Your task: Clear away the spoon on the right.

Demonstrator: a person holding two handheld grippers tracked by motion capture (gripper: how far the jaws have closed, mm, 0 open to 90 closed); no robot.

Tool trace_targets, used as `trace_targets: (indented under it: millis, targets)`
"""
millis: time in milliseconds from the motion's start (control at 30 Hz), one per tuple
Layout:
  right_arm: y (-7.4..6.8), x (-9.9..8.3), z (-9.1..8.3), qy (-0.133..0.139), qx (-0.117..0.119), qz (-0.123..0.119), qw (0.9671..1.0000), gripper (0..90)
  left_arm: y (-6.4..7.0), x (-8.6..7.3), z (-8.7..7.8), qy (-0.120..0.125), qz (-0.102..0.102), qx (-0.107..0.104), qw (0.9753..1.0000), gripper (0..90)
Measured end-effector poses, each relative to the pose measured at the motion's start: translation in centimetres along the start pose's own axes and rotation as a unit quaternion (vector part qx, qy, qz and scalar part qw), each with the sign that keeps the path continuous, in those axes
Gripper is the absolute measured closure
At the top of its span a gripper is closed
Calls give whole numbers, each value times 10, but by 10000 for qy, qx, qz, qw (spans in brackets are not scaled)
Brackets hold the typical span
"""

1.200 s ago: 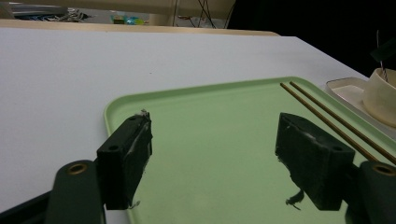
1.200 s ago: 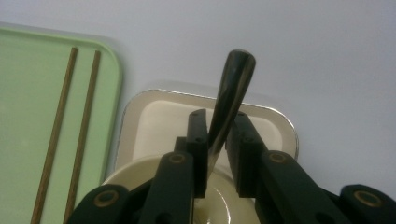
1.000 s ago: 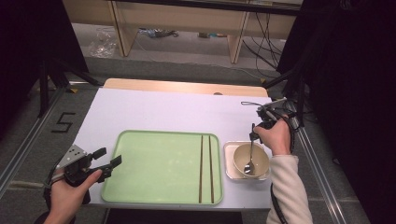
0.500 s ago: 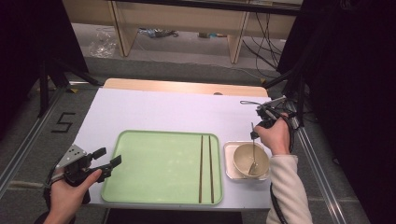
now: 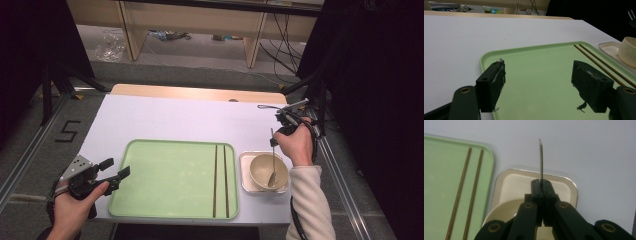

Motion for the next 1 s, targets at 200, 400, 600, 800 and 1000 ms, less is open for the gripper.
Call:
trace_targets:
  millis: [200, 400, 600, 800, 1000]
  targets:
    - [-8, 1, -10, 45, 74, 20, 10000, 900, 0, 0, 0, -5, 2, -3, 10000, 269]
    - [-12, 3, -18, 168, 16, 20, 9999, 900, 0, 0, 0, -10, -1, -5, 10000, 269]
    - [-13, 3, -23, 332, -3, -37, 9994, 900, 0, 0, 0, -6, -4, -2, 10000, 269]
    - [-13, 4, -31, 428, -35, -42, 9991, 900, 0, 0, 0, -9, -7, -3, 10000, 269]
    - [-16, 3, -38, 455, 5, -124, 9989, 900, 0, 0, 0, -12, -9, -4, 10000, 269]
Point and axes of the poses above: each handheld gripper's, and its own axes: z roughly forward along the jaws, x roughly out of its top, y roughly to its right, the point moved 6 cm from there along z, roughly forward along the jaws, and after that the axes turned 13 degrees about -z, right-handed, at the moved point
